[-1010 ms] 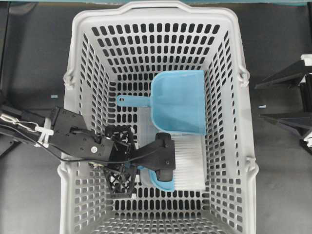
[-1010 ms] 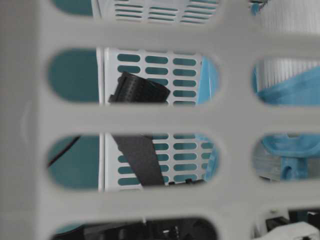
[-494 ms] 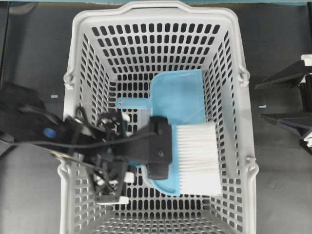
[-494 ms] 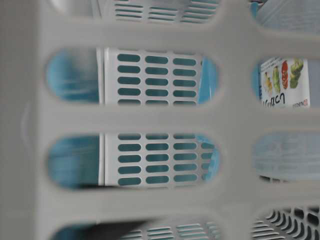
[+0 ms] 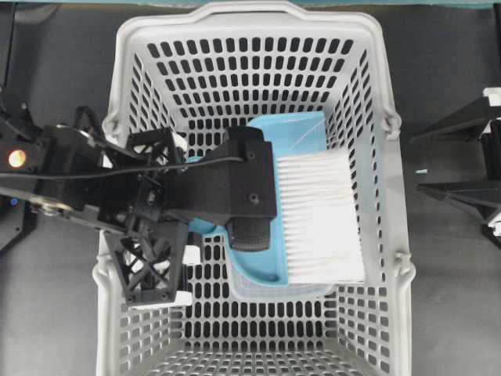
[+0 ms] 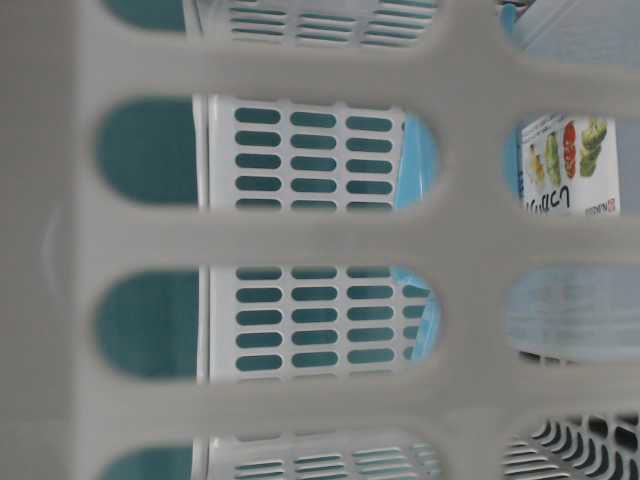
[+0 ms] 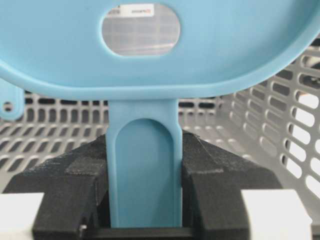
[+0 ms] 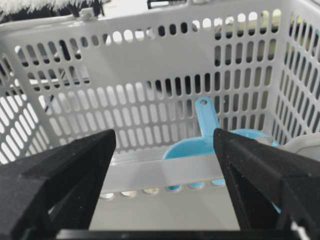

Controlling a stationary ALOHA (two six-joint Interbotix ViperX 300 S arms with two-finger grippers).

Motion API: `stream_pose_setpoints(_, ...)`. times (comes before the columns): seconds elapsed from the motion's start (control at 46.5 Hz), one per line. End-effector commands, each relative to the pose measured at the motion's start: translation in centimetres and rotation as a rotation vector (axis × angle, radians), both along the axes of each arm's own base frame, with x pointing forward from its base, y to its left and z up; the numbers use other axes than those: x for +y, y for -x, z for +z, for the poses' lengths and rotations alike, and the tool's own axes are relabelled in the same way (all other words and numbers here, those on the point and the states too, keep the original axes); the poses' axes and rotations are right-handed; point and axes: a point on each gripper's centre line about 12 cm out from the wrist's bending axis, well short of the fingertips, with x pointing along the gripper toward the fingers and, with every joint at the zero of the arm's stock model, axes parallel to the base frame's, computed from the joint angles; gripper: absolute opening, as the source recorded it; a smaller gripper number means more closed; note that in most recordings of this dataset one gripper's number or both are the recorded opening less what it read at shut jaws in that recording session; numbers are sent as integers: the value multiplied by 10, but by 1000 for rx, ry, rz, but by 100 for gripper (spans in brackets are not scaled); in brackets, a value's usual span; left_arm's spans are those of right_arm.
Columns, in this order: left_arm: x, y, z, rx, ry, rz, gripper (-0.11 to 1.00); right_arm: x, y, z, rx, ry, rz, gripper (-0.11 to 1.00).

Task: Pick up the hand brush from the shopping basket with the left arm.
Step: 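Lift the gripped brush upward out of the basket with the left gripper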

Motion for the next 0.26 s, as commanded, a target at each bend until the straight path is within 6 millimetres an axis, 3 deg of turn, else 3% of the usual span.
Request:
stream_pose_setpoints(0.0,0,2,14,-40,5,-2,23,1,-1,4,-14,-8,5,75)
stream_pose_setpoints(0.236,-1,1,11,-37,4,-5,23,2,-1,3,-10,-38,7,75)
